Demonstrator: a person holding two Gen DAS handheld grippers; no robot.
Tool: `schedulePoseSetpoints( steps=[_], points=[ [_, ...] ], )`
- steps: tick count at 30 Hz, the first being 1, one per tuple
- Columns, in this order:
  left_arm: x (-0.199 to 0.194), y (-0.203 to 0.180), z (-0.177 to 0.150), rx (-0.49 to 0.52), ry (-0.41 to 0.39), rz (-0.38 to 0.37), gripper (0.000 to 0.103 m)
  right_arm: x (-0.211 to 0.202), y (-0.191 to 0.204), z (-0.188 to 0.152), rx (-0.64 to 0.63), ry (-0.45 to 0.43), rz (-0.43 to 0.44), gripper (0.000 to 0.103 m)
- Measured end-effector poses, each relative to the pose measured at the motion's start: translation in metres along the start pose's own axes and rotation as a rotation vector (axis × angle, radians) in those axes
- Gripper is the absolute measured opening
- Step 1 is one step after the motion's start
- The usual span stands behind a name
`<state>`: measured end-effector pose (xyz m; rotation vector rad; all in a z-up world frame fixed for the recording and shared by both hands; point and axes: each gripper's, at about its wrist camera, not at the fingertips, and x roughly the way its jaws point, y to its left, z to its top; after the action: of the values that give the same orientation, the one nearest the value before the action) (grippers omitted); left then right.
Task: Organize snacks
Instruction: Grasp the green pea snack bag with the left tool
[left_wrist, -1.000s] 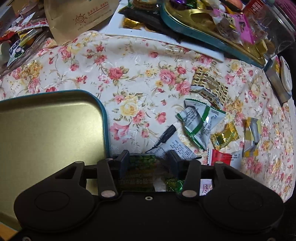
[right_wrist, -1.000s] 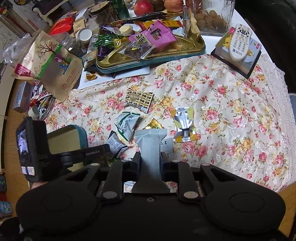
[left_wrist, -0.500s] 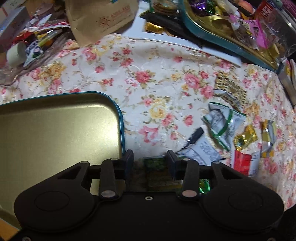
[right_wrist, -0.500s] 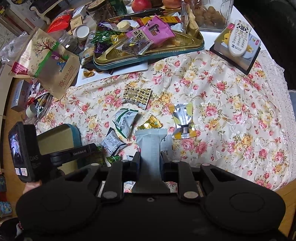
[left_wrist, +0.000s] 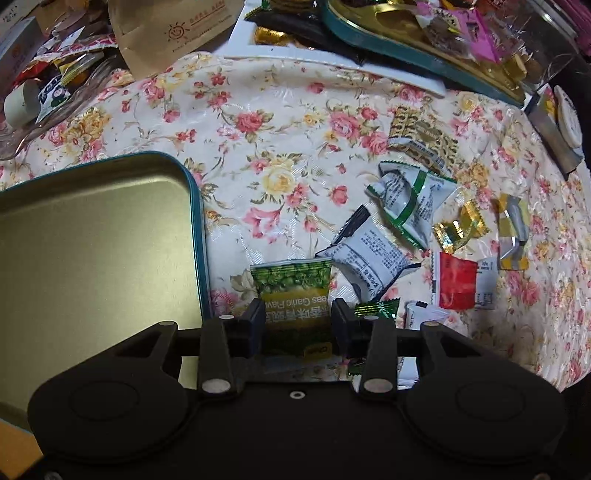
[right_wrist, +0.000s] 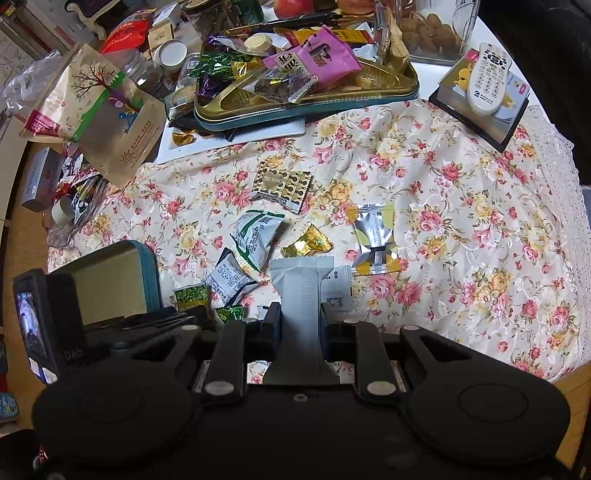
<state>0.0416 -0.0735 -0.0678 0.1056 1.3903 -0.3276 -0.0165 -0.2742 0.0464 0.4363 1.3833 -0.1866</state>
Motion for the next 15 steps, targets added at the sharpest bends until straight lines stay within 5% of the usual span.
schedulePoseSetpoints(
  steps=[15],
  points=[
    [0.0028,0.0032,0.0037,-0.065,-0.019,0.044,0.053,0.005,0.0034,-0.0026,-0.018,0.009,-0.005,0.021]
  ],
)
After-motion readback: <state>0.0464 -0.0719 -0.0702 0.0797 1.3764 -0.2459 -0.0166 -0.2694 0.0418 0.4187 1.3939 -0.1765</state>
